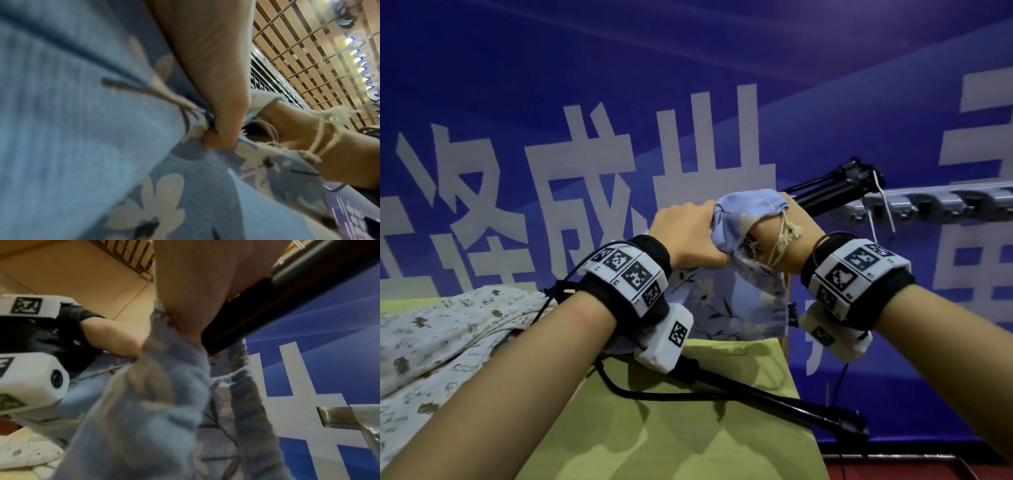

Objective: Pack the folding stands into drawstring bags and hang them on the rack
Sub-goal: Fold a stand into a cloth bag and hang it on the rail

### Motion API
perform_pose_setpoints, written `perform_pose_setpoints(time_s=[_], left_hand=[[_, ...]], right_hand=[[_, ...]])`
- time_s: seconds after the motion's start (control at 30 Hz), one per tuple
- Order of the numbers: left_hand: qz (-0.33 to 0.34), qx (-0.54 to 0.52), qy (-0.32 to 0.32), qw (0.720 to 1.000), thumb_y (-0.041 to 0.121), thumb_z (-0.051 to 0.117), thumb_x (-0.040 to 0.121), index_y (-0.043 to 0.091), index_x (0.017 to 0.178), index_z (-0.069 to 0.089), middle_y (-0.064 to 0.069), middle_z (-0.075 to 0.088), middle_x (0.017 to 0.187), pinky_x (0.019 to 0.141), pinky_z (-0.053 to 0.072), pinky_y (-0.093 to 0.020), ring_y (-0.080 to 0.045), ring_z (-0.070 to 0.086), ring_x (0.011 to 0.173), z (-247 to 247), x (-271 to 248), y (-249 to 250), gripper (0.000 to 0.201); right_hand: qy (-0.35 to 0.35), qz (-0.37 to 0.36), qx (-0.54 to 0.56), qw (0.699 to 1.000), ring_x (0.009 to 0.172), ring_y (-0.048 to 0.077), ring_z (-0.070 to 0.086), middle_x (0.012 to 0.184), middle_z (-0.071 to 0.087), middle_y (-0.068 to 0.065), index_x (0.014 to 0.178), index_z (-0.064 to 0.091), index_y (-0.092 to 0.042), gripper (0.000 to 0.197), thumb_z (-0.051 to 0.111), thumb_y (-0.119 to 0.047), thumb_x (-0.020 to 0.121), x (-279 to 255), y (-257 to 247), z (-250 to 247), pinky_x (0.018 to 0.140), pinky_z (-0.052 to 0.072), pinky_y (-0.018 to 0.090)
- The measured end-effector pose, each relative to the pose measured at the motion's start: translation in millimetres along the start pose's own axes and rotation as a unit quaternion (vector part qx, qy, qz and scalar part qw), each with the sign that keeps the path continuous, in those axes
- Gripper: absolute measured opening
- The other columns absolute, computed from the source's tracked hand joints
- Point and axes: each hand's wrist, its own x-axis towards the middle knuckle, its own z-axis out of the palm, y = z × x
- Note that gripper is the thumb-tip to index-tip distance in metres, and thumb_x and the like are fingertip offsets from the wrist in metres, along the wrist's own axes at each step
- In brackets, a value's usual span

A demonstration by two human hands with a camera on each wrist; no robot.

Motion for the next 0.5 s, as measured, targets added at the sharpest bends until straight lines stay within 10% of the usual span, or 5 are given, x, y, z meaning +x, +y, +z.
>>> perform_pose_setpoints(time_s=[0.07,0.13,0.27,0.4,0.5], left_hand=[[0.0,0.005,-0.012,1.0,0.049,0.064,0.069,0.02,0.105,0.051,0.008,0.041,0.061,0.058,0.031,-0.028,-0.02,0.044,0.059,2,3,-2,0.048],[-0.008,0.002,-0.022,1.0,0.047,0.066,0.068,0.021,0.111,0.05,0.009,0.042,0.062,0.059,0.032,-0.028,-0.02,0.046,0.063,1,4,-3,0.053],[-0.027,-0.063,-0.02,0.997,0.044,0.069,0.068,0.023,0.096,0.045,0.009,0.046,0.065,0.059,0.033,-0.028,-0.021,0.052,0.068,0,7,-3,0.042],[-0.049,-0.196,0.003,0.979,0.038,0.072,0.068,0.023,0.08,0.044,0.004,0.053,0.067,0.051,0.033,-0.027,-0.014,0.049,0.06,-4,13,5,0.034],[-0.043,-0.343,0.025,0.938,0.045,0.069,0.058,0.014,0.093,0.056,-0.002,0.064,0.08,0.059,0.048,-0.035,-0.021,0.061,0.072,-4,26,20,0.048]], right_hand=[[0.078,-0.182,0.157,0.968,0.073,0.029,0.064,0.073,0.064,0.011,0.076,0.061,-0.011,0.018,0.048,-0.024,0.076,-10,11,6,0.063,0.053,0.035],[0.223,-0.257,0.233,0.911,0.071,0.033,0.061,0.08,0.067,0.013,0.083,0.063,-0.012,0.028,0.04,-0.022,0.07,-16,26,18,0.064,0.049,0.032],[0.277,-0.165,0.303,0.897,0.077,0.036,0.058,0.079,0.065,0.012,0.075,0.064,0.0,0.024,0.044,-0.013,0.071,-21,52,18,0.072,0.036,0.027],[0.351,0.022,0.534,0.769,0.064,-0.003,0.054,0.064,0.059,-0.021,0.071,0.067,-0.014,0.023,0.045,-0.013,0.067,-37,87,6,0.063,0.038,0.009],[0.347,0.141,0.592,0.713,0.055,-0.007,0.049,0.057,0.059,-0.02,0.065,0.057,-0.027,0.018,0.045,-0.014,0.068,-51,116,10,0.059,0.037,0.009]])
